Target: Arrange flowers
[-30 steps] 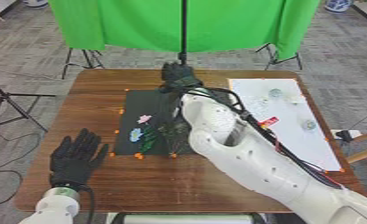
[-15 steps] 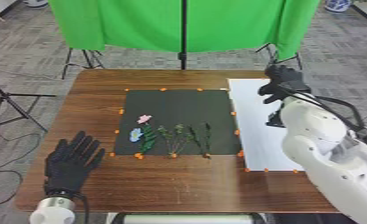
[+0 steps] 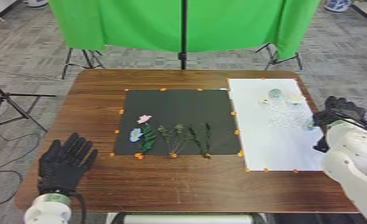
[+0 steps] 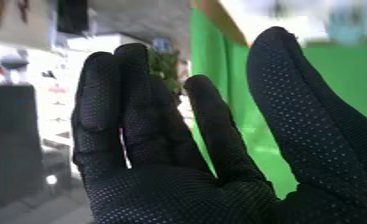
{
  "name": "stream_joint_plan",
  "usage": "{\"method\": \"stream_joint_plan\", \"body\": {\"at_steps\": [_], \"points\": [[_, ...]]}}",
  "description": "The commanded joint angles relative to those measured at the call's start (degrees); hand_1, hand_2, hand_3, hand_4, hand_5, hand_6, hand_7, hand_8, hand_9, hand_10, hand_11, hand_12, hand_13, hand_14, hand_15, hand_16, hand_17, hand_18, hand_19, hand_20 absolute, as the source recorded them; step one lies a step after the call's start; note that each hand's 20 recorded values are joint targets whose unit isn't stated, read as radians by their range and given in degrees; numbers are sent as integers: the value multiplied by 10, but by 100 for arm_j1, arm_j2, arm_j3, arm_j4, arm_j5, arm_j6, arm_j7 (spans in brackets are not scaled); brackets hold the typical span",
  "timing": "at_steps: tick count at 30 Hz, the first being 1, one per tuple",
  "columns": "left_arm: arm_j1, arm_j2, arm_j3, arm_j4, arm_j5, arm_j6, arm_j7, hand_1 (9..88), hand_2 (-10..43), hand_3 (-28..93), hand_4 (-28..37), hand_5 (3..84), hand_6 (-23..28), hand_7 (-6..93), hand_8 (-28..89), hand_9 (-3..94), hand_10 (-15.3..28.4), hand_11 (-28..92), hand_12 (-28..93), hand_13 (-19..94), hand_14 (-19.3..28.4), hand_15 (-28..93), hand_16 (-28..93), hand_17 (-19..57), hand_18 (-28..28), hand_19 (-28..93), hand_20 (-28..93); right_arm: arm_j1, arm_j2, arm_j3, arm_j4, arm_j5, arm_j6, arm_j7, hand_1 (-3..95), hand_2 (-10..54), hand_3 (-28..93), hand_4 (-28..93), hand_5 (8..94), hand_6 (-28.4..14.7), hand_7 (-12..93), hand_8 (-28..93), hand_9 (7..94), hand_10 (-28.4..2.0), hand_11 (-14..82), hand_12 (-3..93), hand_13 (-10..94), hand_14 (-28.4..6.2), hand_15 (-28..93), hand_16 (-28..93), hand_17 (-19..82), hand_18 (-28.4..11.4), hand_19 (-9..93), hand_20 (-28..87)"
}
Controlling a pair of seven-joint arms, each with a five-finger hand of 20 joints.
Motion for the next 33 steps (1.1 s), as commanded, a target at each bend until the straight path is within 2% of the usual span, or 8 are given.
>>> {"method": "stream_joint_plan", "body": {"at_steps": [1,9,11,12,17,19,22,33], "points": [[58,-80,52,142,-350,310,22,321,143,742,-283,473,80,252,-117,422,154,336,129,342,156,525,-57,-38,160,427,196,-51,-227,-35,218,531,-184,140,458,-95,784,-269,410,-94,129,-81,441,-229,142,174,440,-196,554,150,238,-261,764,277],[38,-114,96,153,-582,372,44,323,152,744,-283,480,81,269,-126,431,152,351,127,351,153,543,-63,-35,159,438,196,-5,-294,-260,306,478,290,-64,497,-95,781,-281,487,-63,161,-98,539,-191,179,175,514,-162,531,171,258,-250,763,277],[9,-114,99,144,-764,467,95,322,152,744,-283,482,81,270,-127,431,152,353,127,351,154,543,-64,-35,159,440,197,42,-316,-297,296,528,285,-56,497,-95,779,-282,510,-56,169,-104,574,-182,190,178,536,-155,528,179,264,-247,765,279],[-26,-119,103,120,-917,632,147,322,153,744,-283,484,81,273,-127,432,152,354,127,353,155,547,-64,-34,159,441,197,63,-332,-316,300,547,333,-76,488,-95,777,-282,514,-56,169,-105,580,-181,192,178,540,-156,527,183,265,-247,766,281],[-42,-148,138,137,-849,656,63,321,151,748,-283,491,81,288,-132,439,152,363,126,361,155,559,-66,-31,159,450,199,179,-312,-591,390,234,771,-78,503,-88,755,-282,570,-51,185,-107,629,-177,221,190,571,-141,511,244,279,-246,778,294],[-67,-148,179,143,-702,696,-34,334,143,749,-283,490,80,292,-134,440,153,364,125,361,155,561,-67,-31,160,451,198,152,-288,-614,384,175,779,-156,562,-68,702,-280,624,-46,220,-5,700,-152,176,296,594,-113,469,329,287,-240,774,313],[-49,-138,196,143,-812,645,41,349,140,746,-283,489,78,299,-137,441,151,368,125,364,155,565,-68,-31,160,453,198,88,-284,-621,357,64,854,-205,623,-42,650,-282,690,-27,302,81,795,-121,134,445,640,-82,429,404,295,-232,765,344],[-3,-77,124,150,-748,525,47,335,142,746,-283,488,78,302,-142,440,151,370,123,362,154,567,-72,-31,159,455,195,191,-142,-729,-545,-199,1456,-724,620,-43,675,-283,705,-25,321,107,812,-117,135,465,657,-75,420,427,304,-235,767,362]]}}
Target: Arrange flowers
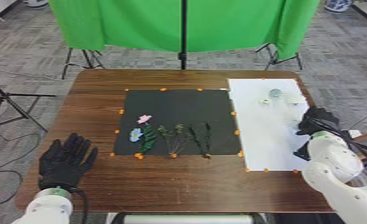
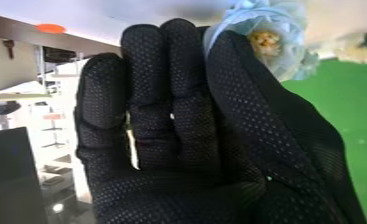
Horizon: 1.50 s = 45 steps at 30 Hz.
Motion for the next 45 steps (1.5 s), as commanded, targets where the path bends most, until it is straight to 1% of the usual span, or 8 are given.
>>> {"method": "stream_joint_plan", "body": {"at_steps": [1,7,14,18,31,34,41,45], "points": [[250,-29,88,224,5,70,-149,332,143,747,-283,488,79,301,-142,440,151,370,123,363,154,567,-72,-31,159,456,195,260,104,-194,-865,-354,231,-577,619,-43,677,-283,705,-25,321,107,811,-119,134,464,657,-76,420,426,304,-235,767,362],[307,11,77,217,0,88,-161,329,145,745,-283,489,79,300,-141,441,152,369,124,361,155,567,-71,-32,159,455,194,1657,-458,-1381,-1064,-301,-542,-1248,619,-43,678,-283,703,-28,318,106,808,-119,130,461,650,-74,416,428,300,-234,767,364],[274,27,123,226,71,20,-184,328,145,746,-283,490,79,299,-138,443,155,366,127,360,158,568,-67,-32,158,454,194,2908,-1519,-2755,-482,-700,-1533,-1958,618,-43,681,-283,702,-29,315,105,803,-121,123,457,642,-81,413,427,296,-232,764,367],[316,99,155,247,18,-60,-124,328,146,746,-283,491,79,296,-136,445,157,360,132,362,160,567,-64,-33,160,455,193,3471,-2080,-3278,282,-213,-1750,-1281,620,-45,679,-283,705,-30,308,100,802,-124,117,449,641,-83,411,424,294,-235,763,369],[326,198,153,222,20,-85,-83,327,148,743,-283,495,77,289,-132,456,159,342,144,372,165,560,-52,-35,162,457,193,3797,-2468,-4023,713,-684,-2445,-1453,625,-49,675,-283,712,-32,286,100,797,-132,105,440,633,-86,408,419,294,-237,763,372],[353,279,202,200,-22,-22,48,327,149,741,-283,496,76,288,-131,460,160,339,147,375,168,558,-49,-35,164,458,194,3895,-2479,-4249,674,-665,-2534,-1451,625,-49,676,-283,712,-32,281,100,796,-132,102,438,631,-88,407,418,293,-238,763,373],[180,267,316,279,-20,-45,-90,327,150,740,-283,499,75,288,-131,466,160,333,155,382,169,553,-43,-35,164,460,193,4040,-2618,-4427,785,-691,-2720,-1463,624,-48,671,-283,711,-34,271,99,786,-136,88,421,627,-92,403,413,290,-240,762,373],[222,282,317,246,-35,-90,-66,326,151,740,-283,500,74,288,-131,470,161,330,158,384,169,553,-38,-34,165,461,193,3982,-2538,-4424,709,-807,-2860,-1518,621,-48,671,-283,710,-35,262,93,779,-138,82,405,623,-96,402,408,288,-241,761,372]]}}
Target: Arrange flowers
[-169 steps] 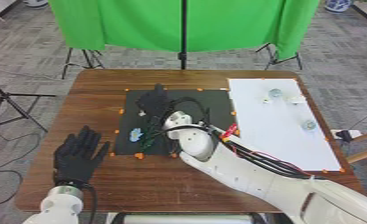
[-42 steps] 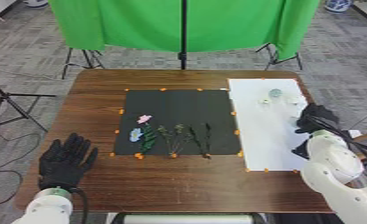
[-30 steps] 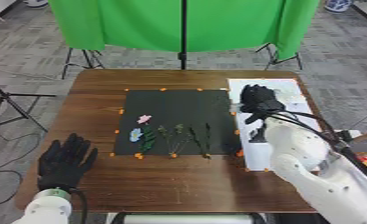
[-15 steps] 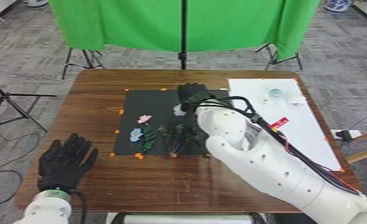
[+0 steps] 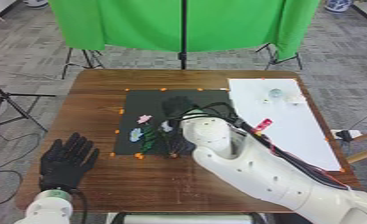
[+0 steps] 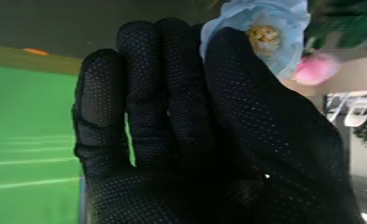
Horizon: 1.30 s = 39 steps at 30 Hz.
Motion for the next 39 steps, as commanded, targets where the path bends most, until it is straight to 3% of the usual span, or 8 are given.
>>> {"method": "stream_joint_plan", "body": {"at_steps": [1,3,10,20,29,32,35,39], "points": [[148,2,189,238,-139,78,-129,325,151,741,-283,500,74,288,-131,471,161,329,159,385,169,552,-37,-34,165,461,193,38,-39,51,-29,-175,-236,-65,620,-49,673,-283,710,-36,256,90,775,-140,86,391,622,-98,403,405,287,-242,760,370],[-65,-38,207,378,-130,147,-194,326,151,740,-283,501,74,287,-131,472,160,327,159,387,170,550,-37,-34,165,461,193,59,-146,142,179,-221,-267,-183,616,-55,679,-283,701,-41,221,74,755,-142,92,350,616,-99,398,397,284,-242,755,363],[-74,-14,202,365,-335,153,-177,325,150,743,-283,497,75,288,-132,467,159,328,159,386,168,548,-38,-34,166,461,192,-14,-61,108,1,-210,-205,-169,595,-66,702,-283,643,-45,143,5,716,-153,119,289,606,-105,402,382,280,-246,757,354],[96,20,135,269,-345,149,-158,333,128,751,-283,493,77,291,-135,446,151,347,145,368,156,549,-54,-30,160,451,187,-62,-47,55,-222,4,-257,41,495,-95,777,-281,582,-54,150,-93,672,-171,192,201,587,-142,459,275,274,-255,766,322],[128,21,127,233,-386,188,-135,336,125,749,-283,490,78,296,-139,441,150,356,132,365,151,552,-63,-28,156,446,189,12,17,-125,-149,-84,211,335,547,-95,682,-283,539,-43,613,149,661,-180,243,219,579,-148,476,238,279,-250,770,303],[149,20,126,219,-403,204,-101,335,125,750,-283,489,79,297,-140,437,148,361,128,362,148,555,-66,-27,154,443,189,41,33,-198,-116,-145,385,412,544,-95,664,-283,532,-40,648,166,661,-181,246,220,577,-149,481,230,280,-249,771,301],[-110,-21,188,379,-383,269,-178,336,125,749,-283,487,78,299,-142,435,148,365,124,359,148,557,-70,-26,153,442,191,86,-102,-116,196,-310,556,236,576,-95,580,-283,535,-44,700,207,660,-181,254,223,576,-151,486,223,285,-249,773,297],[-184,-59,183,419,-350,308,-227,337,126,749,-283,485,77,303,-144,432,146,370,119,358,146,559,-73,-26,152,442,193,84,-138,-44,295,-384,597,48,610,-95,533,-283,586,-46,735,269,682,-176,279,232,595,-147,488,218,294,-248,774,294]]}}
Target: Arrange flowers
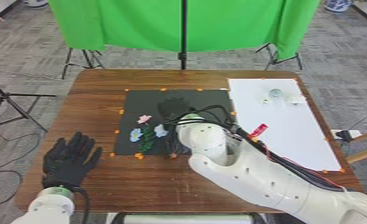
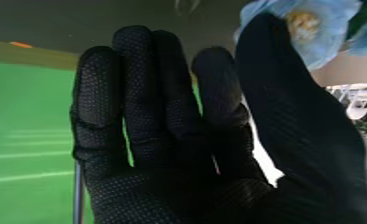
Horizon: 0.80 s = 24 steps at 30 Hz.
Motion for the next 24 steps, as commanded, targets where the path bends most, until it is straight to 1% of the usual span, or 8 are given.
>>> {"method": "stream_joint_plan", "body": {"at_steps": [1,4,8,10,11,14,21,24], "points": [[-71,-90,163,389,-66,293,-183,337,126,749,-283,485,77,304,-144,432,147,370,119,358,147,560,-74,-26,152,442,193,93,-110,181,372,-326,189,-302,629,-95,512,-283,592,-44,716,263,685,-174,276,239,597,-147,487,220,295,-248,774,295],[-66,-104,157,392,-69,284,-179,337,128,749,-283,484,77,306,-146,431,148,372,117,357,147,562,-75,-26,152,442,194,67,-112,209,339,-329,121,-322,621,-95,584,-282,607,-36,638,218,708,-160,209,305,597,-130,453,300,296,-248,770,300],[96,-85,128,293,-101,237,-117,336,132,746,-283,484,77,307,-146,437,149,374,117,360,150,565,-75,-26,153,444,196,28,-11,187,109,-188,72,-190,613,-95,648,-282,650,-31,522,199,729,-152,152,348,600,-118,424,344,296,-248,766,302],[102,-94,126,296,-91,233,-131,334,133,746,-283,485,78,306,-146,438,150,371,117,361,152,565,-74,-27,155,446,196,1,15,221,35,-119,87,-174,614,-95,663,-283,673,-32,473,183,734,-151,139,354,601,-116,417,351,296,-249,765,304],[-4,-120,131,361,-64,273,-202,334,133,747,-283,486,78,304,-146,439,150,370,117,362,152,564,-74,-27,155,446,196,-8,-41,286,111,-152,67,-256,614,-95,667,-283,680,-32,454,185,736,-151,132,359,601,-115,414,355,295,-249,764,305],[30,-122,124,329,-62,270,-188,333,133,748,-283,487,78,303,-145,439,150,369,119,362,152,564,-74,-28,155,446,196,-38,3,298,-5,-149,21,-262,620,-95,685,-282,711,-27,346,201,748,-148,107,370,602,-110,401,367,294,-248,760,311],[228,-112,101,208,-96,194,-109,330,136,748,-283,484,78,301,-146,433,148,369,116,358,148,561,-76,-28,154,445,195,-129,162,362,-394,58,-168,-93,604,-92,711,-278,720,-33,261,190,739,-153,110,345,604,-114,388,366,290,-253,751,307],[203,-162,101,228,-64,183,-163,330,137,747,-283,483,78,302,-146,431,148,371,114,357,147,562,-77,-27,154,444,195,-251,197,682,-535,224,-212,-6,582,-94,709,-270,701,-43,243,180,716,-161,146,306,599,-123,401,343,287,-256,750,299]]}}
